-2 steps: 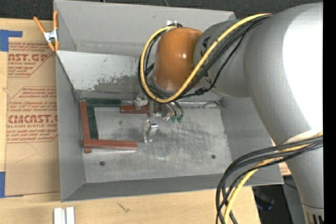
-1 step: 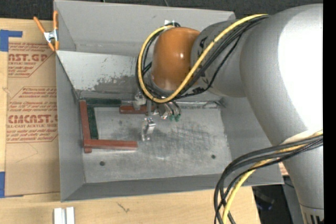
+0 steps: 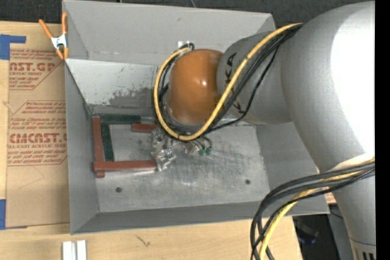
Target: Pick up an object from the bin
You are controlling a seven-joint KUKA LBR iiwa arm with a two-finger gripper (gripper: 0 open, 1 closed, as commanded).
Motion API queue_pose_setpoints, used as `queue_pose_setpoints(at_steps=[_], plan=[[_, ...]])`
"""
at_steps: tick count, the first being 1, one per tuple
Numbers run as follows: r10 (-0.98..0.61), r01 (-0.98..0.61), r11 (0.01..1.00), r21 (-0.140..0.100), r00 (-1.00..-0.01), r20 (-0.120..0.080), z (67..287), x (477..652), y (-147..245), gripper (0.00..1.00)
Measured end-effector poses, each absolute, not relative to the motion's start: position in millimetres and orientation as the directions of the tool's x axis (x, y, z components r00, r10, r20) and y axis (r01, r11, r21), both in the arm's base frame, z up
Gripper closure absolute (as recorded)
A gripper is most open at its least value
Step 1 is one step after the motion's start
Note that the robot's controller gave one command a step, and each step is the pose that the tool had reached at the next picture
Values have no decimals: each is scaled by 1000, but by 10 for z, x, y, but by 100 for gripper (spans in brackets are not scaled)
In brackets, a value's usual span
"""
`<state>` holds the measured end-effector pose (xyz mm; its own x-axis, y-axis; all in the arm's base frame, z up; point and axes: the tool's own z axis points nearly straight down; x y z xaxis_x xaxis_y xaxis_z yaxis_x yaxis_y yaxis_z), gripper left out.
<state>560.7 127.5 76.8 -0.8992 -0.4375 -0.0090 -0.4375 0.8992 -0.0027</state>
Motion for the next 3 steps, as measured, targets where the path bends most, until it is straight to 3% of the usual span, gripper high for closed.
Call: queue_pose_setpoints(at_steps=[1,2,3], plan=[[-438,-438,899,-3,-899,-9,768,5607,1276,100],[-435,-435,901,1,-901,4,1240,5486,1335,100],[-685,-685,729,-14,-728,-20,805,5135,1787,0]])
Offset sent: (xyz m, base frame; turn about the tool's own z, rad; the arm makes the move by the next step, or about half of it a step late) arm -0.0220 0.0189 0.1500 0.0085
